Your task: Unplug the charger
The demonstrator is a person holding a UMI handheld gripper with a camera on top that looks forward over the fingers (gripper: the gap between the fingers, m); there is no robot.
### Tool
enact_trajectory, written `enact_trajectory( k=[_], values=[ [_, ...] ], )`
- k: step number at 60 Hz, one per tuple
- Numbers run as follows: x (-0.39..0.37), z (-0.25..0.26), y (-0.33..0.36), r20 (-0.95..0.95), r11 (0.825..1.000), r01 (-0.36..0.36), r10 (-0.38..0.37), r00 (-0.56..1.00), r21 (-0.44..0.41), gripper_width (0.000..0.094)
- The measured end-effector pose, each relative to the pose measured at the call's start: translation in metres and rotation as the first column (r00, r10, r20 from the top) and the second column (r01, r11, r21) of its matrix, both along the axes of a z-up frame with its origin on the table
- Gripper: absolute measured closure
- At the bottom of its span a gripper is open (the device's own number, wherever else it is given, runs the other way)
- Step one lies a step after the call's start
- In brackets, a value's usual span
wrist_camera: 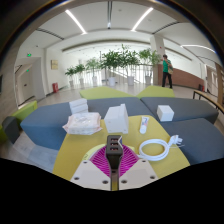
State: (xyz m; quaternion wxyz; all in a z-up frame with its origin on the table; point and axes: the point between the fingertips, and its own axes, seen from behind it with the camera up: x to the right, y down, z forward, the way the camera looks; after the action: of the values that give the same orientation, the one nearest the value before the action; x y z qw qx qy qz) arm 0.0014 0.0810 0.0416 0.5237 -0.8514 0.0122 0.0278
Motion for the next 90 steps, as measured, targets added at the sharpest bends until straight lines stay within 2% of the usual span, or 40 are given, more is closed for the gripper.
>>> enact_trajectory(
  k=[6, 9, 13, 15, 19, 25, 29, 32, 38, 45, 56, 58, 59, 63, 66, 70, 84, 90],
  values=[
    [-0.001, 0.013, -0.004, -0.010, 1.000, -0.010, 0.009, 1.000, -0.016, 0.0870],
    [0.007, 0.059, -0.006, -0.014, 0.995, 0.019, -0.018, 1.000, 0.095, 0.0870],
    [0.027, 0.127, -0.009, 0.026, 0.971, 0.052, -0.059, 0.998, 0.233, 0.0871],
    [0.035, 0.152, -0.013, 0.030, 0.963, 0.051, -0.061, 0.998, 0.263, 0.0871],
    [0.051, 0.169, -0.015, 0.021, 0.960, 0.058, -0.066, 0.998, 0.273, 0.0870],
    [0.085, 0.153, -0.023, 0.053, 0.976, 0.077, -0.089, 0.995, 0.205, 0.0869],
    [0.094, 0.115, -0.022, 0.054, 0.994, 0.070, -0.074, 0.996, 0.085, 0.0869],
    [0.101, 0.074, -0.030, 0.047, 0.998, 0.065, -0.065, 0.997, -0.007, 0.0862],
    [0.114, 0.002, -0.044, 0.061, 0.983, 0.079, -0.069, 0.996, -0.169, 0.0849],
    [0.113, -0.049, -0.052, 0.006, 0.950, 0.079, -0.081, 0.997, -0.302, 0.0827],
    [0.110, -0.054, -0.047, 0.016, 0.946, 0.050, -0.048, 0.999, -0.320, 0.0717],
    [0.111, -0.056, -0.044, 0.021, 0.944, 0.052, -0.048, 0.999, -0.326, 0.0584],
    [0.113, -0.058, -0.045, 0.026, 0.942, 0.058, -0.052, 0.998, -0.332, 0.0436],
    [0.106, -0.059, -0.044, -0.008, 0.945, 0.046, -0.051, 0.999, -0.325, 0.0267],
    [0.108, -0.053, -0.045, -0.013, 0.947, 0.060, -0.068, 0.998, -0.315, 0.0222],
    [0.111, -0.046, -0.049, 0.004, 0.951, 0.072, -0.074, 0.997, -0.301, 0.0098],
    [0.112, -0.001, -0.104, 0.043, 0.959, 0.054, -0.043, 0.998, -0.277, 0.0099],
    [0.099, 0.033, -0.137, 0.050, 0.972, 0.021, -0.009, 0.999, -0.234, 0.0101]
  ],
)
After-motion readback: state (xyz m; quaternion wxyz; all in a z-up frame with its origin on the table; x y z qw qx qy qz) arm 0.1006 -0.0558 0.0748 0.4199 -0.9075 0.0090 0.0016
